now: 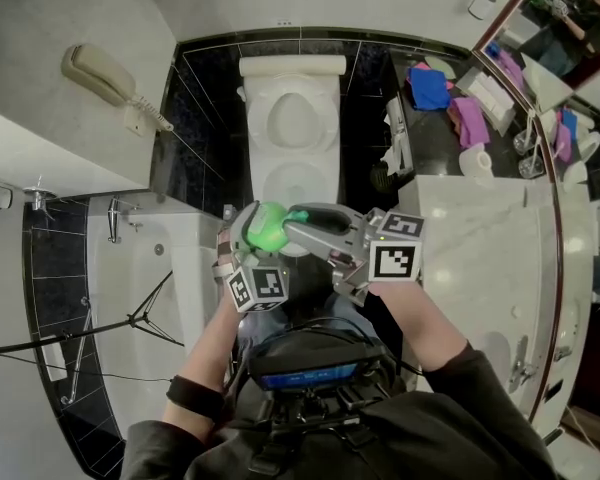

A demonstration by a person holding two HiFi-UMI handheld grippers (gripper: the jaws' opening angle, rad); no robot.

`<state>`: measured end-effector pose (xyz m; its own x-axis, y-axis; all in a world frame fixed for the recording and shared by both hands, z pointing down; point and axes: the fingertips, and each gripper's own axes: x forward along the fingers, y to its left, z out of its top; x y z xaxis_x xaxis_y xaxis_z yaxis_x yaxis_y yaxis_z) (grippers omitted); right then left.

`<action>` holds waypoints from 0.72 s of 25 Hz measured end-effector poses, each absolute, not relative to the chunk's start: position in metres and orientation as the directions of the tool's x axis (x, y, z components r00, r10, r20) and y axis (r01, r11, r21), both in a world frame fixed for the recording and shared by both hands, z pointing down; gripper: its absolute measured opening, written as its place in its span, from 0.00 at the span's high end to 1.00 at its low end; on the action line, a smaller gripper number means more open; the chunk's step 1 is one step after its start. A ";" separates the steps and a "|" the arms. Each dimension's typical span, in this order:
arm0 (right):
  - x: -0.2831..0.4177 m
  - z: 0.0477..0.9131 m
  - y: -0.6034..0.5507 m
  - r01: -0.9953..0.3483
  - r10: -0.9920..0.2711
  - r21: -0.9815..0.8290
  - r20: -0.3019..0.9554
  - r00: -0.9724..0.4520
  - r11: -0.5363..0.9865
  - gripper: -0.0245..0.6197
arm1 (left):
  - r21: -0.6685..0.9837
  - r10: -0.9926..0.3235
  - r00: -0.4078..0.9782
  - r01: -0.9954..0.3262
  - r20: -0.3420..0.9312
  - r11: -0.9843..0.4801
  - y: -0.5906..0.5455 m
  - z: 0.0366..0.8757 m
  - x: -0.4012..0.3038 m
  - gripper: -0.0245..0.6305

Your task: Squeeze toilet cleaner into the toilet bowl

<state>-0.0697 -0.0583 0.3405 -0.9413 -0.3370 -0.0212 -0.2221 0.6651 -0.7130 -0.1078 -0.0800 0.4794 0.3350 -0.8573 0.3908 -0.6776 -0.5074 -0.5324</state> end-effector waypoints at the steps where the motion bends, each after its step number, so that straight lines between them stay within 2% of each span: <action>1: -0.070 0.342 -0.058 -0.234 -0.347 -0.724 -0.008 -0.938 0.649 0.72 | -0.543 -0.867 0.320 -0.682 0.382 -0.490 -0.081 0.478 -0.110 0.67; 7: -0.070 0.345 -0.064 -0.281 -0.413 -0.746 0.008 -0.911 0.604 0.71 | -0.521 -0.867 0.308 -0.702 0.392 -0.485 -0.082 0.478 -0.111 0.67; 9: -0.069 0.342 -0.064 -0.277 -0.418 -0.728 -0.013 -0.908 0.626 0.58 | -0.504 -0.852 0.329 -0.697 0.407 -0.510 -0.080 0.485 -0.111 0.67; 11: -0.068 0.336 -0.064 -0.276 -0.412 -0.685 -0.039 -0.910 0.674 0.54 | -0.426 -0.818 0.379 -0.714 0.432 -0.556 -0.077 0.486 -0.109 0.67; 14: -0.065 0.327 -0.063 -0.270 -0.385 -0.574 -0.086 -0.919 0.773 0.52 | -0.233 -0.686 0.544 -0.676 0.483 -0.699 -0.063 0.484 -0.093 0.67; 18: -0.062 0.315 -0.059 -0.228 -0.319 -0.428 -0.154 -0.935 0.875 0.52 | 0.009 -0.433 0.758 -0.501 0.489 -0.866 -0.032 0.470 -0.067 0.67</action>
<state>-0.0616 -0.0593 0.3151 -0.9353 -0.3187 -0.1539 -0.2277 0.8747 -0.4279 -0.0666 -0.0324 0.4703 0.7576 -0.4329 0.4885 -0.5007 -0.8656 0.0094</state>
